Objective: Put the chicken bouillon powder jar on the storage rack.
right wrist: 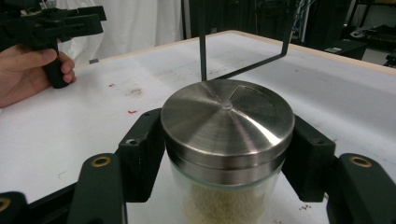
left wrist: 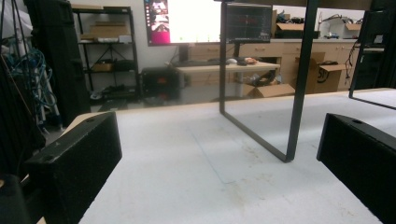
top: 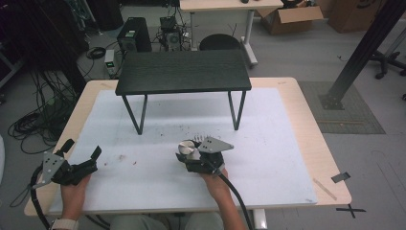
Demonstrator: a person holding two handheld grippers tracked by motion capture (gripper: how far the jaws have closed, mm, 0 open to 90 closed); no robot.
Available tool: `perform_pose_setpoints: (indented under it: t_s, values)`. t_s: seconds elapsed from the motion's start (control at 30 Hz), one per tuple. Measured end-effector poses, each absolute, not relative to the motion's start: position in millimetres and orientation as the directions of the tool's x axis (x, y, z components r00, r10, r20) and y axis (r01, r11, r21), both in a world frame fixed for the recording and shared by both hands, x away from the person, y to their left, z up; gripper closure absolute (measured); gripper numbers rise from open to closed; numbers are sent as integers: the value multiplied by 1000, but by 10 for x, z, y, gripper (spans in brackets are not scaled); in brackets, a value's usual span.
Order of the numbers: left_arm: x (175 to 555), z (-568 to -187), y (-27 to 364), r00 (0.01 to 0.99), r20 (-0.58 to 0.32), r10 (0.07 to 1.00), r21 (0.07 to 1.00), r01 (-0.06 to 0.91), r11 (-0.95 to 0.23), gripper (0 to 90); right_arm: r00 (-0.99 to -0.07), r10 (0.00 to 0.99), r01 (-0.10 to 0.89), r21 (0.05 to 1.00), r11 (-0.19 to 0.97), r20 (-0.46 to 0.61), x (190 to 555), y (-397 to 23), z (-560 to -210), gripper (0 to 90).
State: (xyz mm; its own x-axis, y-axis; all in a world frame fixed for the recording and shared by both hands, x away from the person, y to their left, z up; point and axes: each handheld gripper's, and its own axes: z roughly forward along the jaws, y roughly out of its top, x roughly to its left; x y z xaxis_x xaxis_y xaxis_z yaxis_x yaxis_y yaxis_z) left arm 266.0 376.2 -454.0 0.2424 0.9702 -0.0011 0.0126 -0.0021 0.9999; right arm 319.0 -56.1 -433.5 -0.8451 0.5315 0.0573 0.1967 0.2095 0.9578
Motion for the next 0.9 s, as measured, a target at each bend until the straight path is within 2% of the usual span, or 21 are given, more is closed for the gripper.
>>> perform_pose_setpoints:
  t_s: [0.13, 0.57, 0.9]
  values:
    - [2660, -4540, 3762, 243, -1, 970, 1000, 12, -2, 4, -844, 533, 198, 959, 202, 62, 3191, -574, -4329, 406]
    - [2661, -4540, 3762, 243, -1, 970, 1000, 14, -2, 3, -850, 526, 181, 958, 224, 37, 3187, -585, -4289, 417]
    - [2662, -4539, 3762, 242, -1, 970, 1000, 15, -2, 4, -849, 527, 178, 956, 231, 31, 3201, -619, -4101, 418]
